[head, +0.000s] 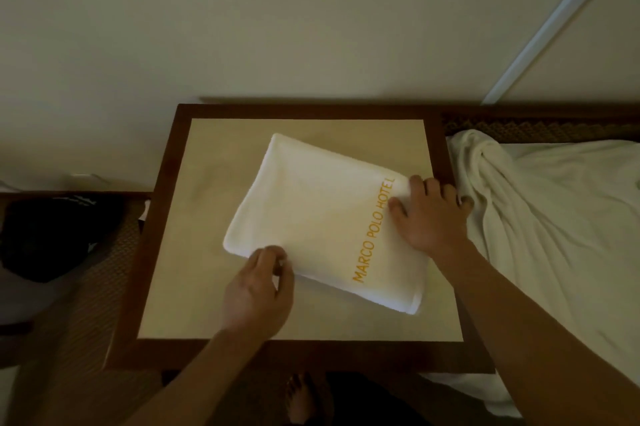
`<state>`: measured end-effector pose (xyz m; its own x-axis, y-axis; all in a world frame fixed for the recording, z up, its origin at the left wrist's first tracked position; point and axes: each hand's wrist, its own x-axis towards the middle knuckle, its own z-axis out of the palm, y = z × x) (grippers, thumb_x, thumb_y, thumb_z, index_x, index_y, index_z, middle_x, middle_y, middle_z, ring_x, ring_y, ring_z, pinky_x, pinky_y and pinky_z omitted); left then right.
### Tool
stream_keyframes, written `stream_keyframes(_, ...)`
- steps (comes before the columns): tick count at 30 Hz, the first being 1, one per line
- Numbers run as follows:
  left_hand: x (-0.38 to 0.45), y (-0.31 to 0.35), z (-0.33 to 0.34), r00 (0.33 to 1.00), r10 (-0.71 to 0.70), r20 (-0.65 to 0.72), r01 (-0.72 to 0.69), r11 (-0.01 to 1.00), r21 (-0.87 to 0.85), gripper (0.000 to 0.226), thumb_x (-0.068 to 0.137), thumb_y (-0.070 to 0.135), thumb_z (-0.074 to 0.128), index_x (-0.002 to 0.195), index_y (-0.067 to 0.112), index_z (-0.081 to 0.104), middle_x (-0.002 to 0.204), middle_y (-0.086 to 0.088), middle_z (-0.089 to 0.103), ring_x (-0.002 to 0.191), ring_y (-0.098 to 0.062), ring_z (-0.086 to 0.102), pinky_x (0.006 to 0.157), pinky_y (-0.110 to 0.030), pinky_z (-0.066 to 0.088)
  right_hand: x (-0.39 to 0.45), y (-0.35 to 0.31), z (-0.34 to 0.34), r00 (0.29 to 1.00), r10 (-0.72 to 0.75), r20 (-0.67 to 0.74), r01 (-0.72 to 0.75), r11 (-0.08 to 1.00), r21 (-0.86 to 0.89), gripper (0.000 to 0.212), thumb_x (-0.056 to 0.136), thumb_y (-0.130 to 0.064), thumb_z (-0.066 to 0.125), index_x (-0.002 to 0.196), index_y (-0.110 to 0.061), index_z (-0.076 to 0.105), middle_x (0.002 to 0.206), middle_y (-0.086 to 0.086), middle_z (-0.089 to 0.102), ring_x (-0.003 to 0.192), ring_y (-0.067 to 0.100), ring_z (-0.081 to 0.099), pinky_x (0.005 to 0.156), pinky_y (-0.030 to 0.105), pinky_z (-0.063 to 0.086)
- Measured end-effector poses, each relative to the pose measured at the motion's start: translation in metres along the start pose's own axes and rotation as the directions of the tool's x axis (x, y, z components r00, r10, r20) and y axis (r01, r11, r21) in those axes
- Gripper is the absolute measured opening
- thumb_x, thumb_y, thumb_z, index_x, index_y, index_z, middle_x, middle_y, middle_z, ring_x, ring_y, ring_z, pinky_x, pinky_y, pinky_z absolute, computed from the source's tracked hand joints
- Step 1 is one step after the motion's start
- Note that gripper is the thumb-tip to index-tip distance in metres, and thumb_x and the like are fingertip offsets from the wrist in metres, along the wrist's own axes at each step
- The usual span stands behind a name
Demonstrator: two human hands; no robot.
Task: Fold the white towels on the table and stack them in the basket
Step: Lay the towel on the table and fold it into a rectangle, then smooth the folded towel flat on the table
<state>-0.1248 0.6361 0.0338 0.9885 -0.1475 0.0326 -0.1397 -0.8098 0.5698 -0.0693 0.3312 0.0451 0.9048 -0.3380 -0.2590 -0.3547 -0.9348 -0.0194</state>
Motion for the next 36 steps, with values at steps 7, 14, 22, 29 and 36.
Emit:
stream_keyframes(7, -0.004, -0.009, -0.006, 0.887, -0.418, 0.195, 0.454, 0.867, -0.204, 0.043, 0.104, 0.051, 0.041, 0.142, 0.031, 0.036, 0.122, 0.0, 0.058, 0.101, -0.02, 0.06, 0.084, -0.04, 0.05, -0.085, -0.004, -0.015, 0.755, -0.075, 0.652, -0.112, 0.964, 0.24, 0.067, 0.096, -0.071, 0.042, 0.135, -0.018, 0.054, 0.131, 0.004, 0.062, 0.112, 0.024, 0.062, 0.095, 0.038, 0.05)
stream_keyframes(14, -0.002, -0.016, -0.001, 0.848, -0.477, 0.23, 0.521, 0.829, -0.201, 0.062, 0.096, 0.067, 0.044, 0.146, 0.034, 0.028, 0.132, -0.002, 0.059, 0.111, -0.027, 0.063, 0.093, -0.052, 0.054, -0.088, -0.044, 0.014, 0.919, 0.098, 0.382, -0.346, 0.663, 0.664, 0.065, 0.077, -0.072, 0.071, 0.103, -0.014, 0.057, 0.094, -0.001, 0.066, 0.078, 0.012, 0.064, 0.061, 0.029, 0.052)
stream_keyframes(22, 0.017, -0.012, -0.004, 0.731, -0.606, 0.314, 0.682, 0.672, -0.289, 0.054, 0.084, 0.061, 0.07, 0.12, 0.023, 0.062, 0.103, 0.003, 0.071, 0.091, -0.02, 0.07, 0.085, -0.045, 0.059, -0.074, -0.048, 0.016, 0.845, 0.027, 0.534, -0.506, 0.363, 0.782, 0.045, 0.065, -0.04, 0.092, 0.094, -0.008, 0.077, 0.082, 0.005, 0.079, 0.075, 0.023, 0.077, 0.08, 0.046, 0.064)
stream_keyframes(29, 0.004, -0.012, -0.013, 0.746, -0.598, 0.293, 0.665, 0.655, -0.359, 0.046, 0.083, 0.048, 0.076, 0.114, 0.018, 0.06, 0.102, -0.001, 0.069, 0.089, -0.022, 0.069, 0.079, -0.044, 0.06, -0.101, -0.048, 0.023, 0.824, -0.041, 0.564, -0.542, 0.23, 0.808, 0.032, 0.076, -0.026, 0.086, 0.095, -0.001, 0.076, 0.086, 0.014, 0.078, 0.081, 0.031, 0.077, 0.08, 0.048, 0.063)
stream_keyframes(36, -0.01, -0.003, -0.022, 0.752, -0.537, 0.382, 0.658, 0.574, -0.487, 0.051, 0.085, 0.039, 0.078, 0.125, 0.015, 0.056, 0.108, -0.006, 0.071, 0.09, -0.025, 0.072, 0.076, -0.046, 0.062, -0.14, -0.037, 0.016, 0.875, -0.078, 0.478, -0.481, -0.031, 0.876, 0.027, 0.087, -0.018, 0.078, 0.108, -0.001, 0.073, 0.093, 0.013, 0.079, 0.082, 0.027, 0.077, 0.062, 0.034, 0.061)
